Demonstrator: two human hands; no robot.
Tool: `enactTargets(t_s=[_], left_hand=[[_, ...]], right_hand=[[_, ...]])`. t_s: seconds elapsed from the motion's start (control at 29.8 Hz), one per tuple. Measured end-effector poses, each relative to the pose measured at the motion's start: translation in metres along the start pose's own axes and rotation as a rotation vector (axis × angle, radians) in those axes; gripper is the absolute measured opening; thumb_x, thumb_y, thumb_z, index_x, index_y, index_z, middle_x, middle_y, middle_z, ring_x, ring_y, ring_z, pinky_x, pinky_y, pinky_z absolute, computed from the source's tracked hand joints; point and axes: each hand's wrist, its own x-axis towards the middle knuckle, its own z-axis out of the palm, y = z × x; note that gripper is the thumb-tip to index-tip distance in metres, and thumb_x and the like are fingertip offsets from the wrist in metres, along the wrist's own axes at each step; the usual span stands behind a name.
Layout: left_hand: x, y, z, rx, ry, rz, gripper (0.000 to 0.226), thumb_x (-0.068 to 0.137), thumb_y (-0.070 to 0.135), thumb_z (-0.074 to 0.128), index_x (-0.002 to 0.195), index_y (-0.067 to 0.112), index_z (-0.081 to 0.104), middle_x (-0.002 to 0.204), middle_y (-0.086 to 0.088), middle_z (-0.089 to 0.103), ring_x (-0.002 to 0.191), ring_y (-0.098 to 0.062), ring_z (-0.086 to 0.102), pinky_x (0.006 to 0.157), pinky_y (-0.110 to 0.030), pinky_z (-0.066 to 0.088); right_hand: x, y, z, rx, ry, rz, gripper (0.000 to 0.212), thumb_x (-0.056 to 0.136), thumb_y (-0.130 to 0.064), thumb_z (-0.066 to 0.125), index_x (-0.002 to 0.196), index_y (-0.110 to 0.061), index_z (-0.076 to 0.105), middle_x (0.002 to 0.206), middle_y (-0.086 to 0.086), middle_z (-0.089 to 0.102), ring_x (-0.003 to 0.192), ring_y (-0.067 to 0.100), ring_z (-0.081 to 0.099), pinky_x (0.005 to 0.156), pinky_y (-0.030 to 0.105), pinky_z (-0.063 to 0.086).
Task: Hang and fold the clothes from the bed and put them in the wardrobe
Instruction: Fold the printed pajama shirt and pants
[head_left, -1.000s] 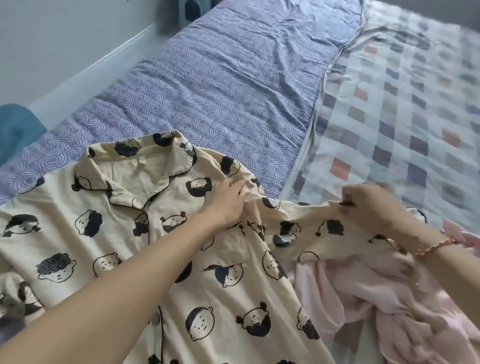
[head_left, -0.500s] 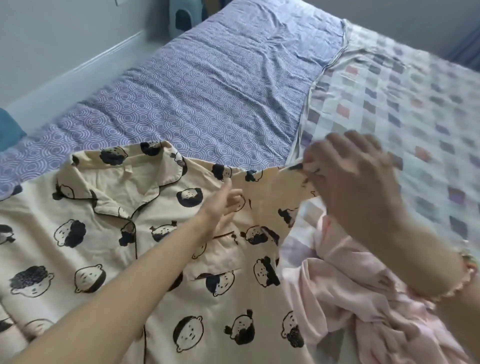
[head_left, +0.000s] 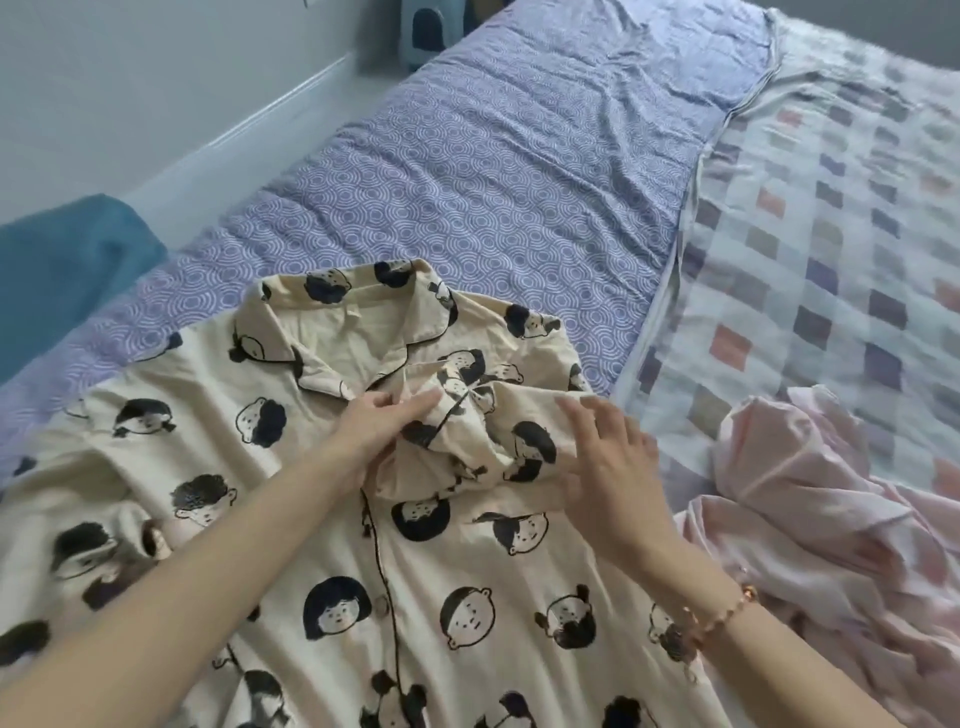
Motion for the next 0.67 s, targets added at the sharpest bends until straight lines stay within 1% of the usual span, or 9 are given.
enactTargets(t_s=[0.07, 0.13, 0.2, 0.34, 0.44, 0.5, 0.57, 0.6, 0.67], left_hand=[[0.010, 0.001, 0.016, 0.004, 0.164, 0.073, 0.016, 0.075, 0.021, 0.074, 0.084, 0.014, 0.062, 0.087, -0.004, 0.063, 0.085, -0.023, 0.060, 0.073, -0.028, 0.047], [0.008, 0.013, 0.020, 0.007, 0.229, 0.121, 0.013, 0.080, 0.006, 0.064, 0.074, 0.018, 0.060, 0.076, -0.002, 0.059, 0.080, -0.022, 0.057, 0.069, -0.030, 0.045], [-0.006, 0.032, 0.011, -0.052, 0.163, 0.224, 0.020, 0.084, -0.002, 0.051, 0.076, 0.014, 0.059, 0.072, -0.003, 0.057, 0.070, -0.019, 0.053, 0.062, -0.028, 0.043], [-0.034, 0.039, -0.081, -0.137, -0.077, 0.441, 0.017, 0.081, -0.006, 0.047, 0.079, 0.005, 0.061, 0.075, -0.013, 0.065, 0.076, 0.000, 0.065, 0.080, -0.015, 0.048], [0.058, -0.074, -0.211, -0.057, -0.255, 0.101, 0.033, 0.087, -0.006, 0.043, 0.110, 0.000, 0.066, 0.121, -0.028, 0.057, 0.118, -0.038, 0.052, 0.102, -0.049, 0.040], [0.114, -0.133, -0.279, 0.018, -0.173, -0.063, 0.056, 0.091, -0.017, 0.032, 0.082, 0.014, 0.078, 0.129, -0.040, 0.045, 0.107, -0.037, 0.054, 0.084, -0.031, 0.048], [0.054, -0.102, -0.254, 0.146, -0.080, -0.089, 0.056, 0.090, -0.018, 0.035, 0.064, 0.011, 0.076, 0.112, -0.042, 0.054, 0.086, -0.039, 0.061, 0.057, -0.021, 0.045], [0.009, -0.065, -0.218, 0.358, -0.058, -0.136, 0.046, 0.090, -0.014, 0.037, 0.069, 0.005, 0.073, 0.094, -0.033, 0.064, 0.075, -0.037, 0.063, 0.052, -0.023, 0.044], [-0.021, -0.040, -0.177, 0.445, 0.107, -0.166, 0.021, 0.094, 0.006, 0.046, 0.081, 0.004, 0.064, 0.087, -0.016, 0.067, 0.070, -0.022, 0.060, 0.057, -0.026, 0.044]], right_hand=[[0.013, 0.005, 0.007, -0.073, -0.204, 0.050, 0.072, 0.076, -0.011, 0.060, 0.140, -0.021, 0.029, 0.137, 0.008, 0.034, 0.125, 0.027, 0.035, 0.102, 0.034, 0.020], [0.018, 0.013, 0.010, -0.117, -0.247, 0.050, 0.043, 0.085, -0.013, 0.048, 0.126, -0.021, 0.039, 0.126, 0.004, 0.043, 0.117, 0.022, 0.039, 0.090, 0.032, 0.021], [0.023, 0.028, 0.011, -0.169, -0.169, 0.052, 0.018, 0.087, -0.007, 0.044, 0.101, -0.017, 0.049, 0.108, 0.006, 0.054, 0.098, 0.023, 0.047, 0.076, 0.030, 0.021], [0.020, 0.060, 0.022, -0.104, 0.046, 0.192, 0.015, 0.075, 0.010, 0.056, 0.077, -0.005, 0.053, 0.078, 0.015, 0.057, 0.069, 0.026, 0.048, 0.066, 0.038, 0.039], [0.004, 0.069, 0.028, -0.139, 0.039, 0.073, 0.030, 0.061, 0.014, 0.072, 0.070, -0.006, 0.051, 0.067, 0.011, 0.052, 0.057, 0.023, 0.045, 0.052, 0.035, 0.042], [-0.002, 0.059, 0.025, -0.210, -0.055, -0.075, 0.041, 0.043, 0.011, 0.080, 0.069, -0.009, 0.055, 0.070, 0.010, 0.054, 0.057, 0.025, 0.051, 0.050, 0.035, 0.045], [0.000, 0.040, 0.018, -0.233, -0.107, -0.168, 0.042, 0.033, 0.002, 0.081, 0.068, -0.010, 0.059, 0.073, 0.010, 0.058, 0.061, 0.029, 0.058, 0.053, 0.038, 0.049], [0.005, 0.029, 0.013, -0.203, -0.110, -0.185, 0.038, 0.036, -0.001, 0.080, 0.067, -0.009, 0.061, 0.075, 0.011, 0.059, 0.064, 0.031, 0.060, 0.055, 0.040, 0.049], [0.019, 0.001, 0.001, -0.106, -0.123, -0.154, 0.027, 0.052, 0.004, 0.071, 0.076, -0.007, 0.063, 0.088, 0.012, 0.062, 0.080, 0.033, 0.060, 0.071, 0.042, 0.047]])
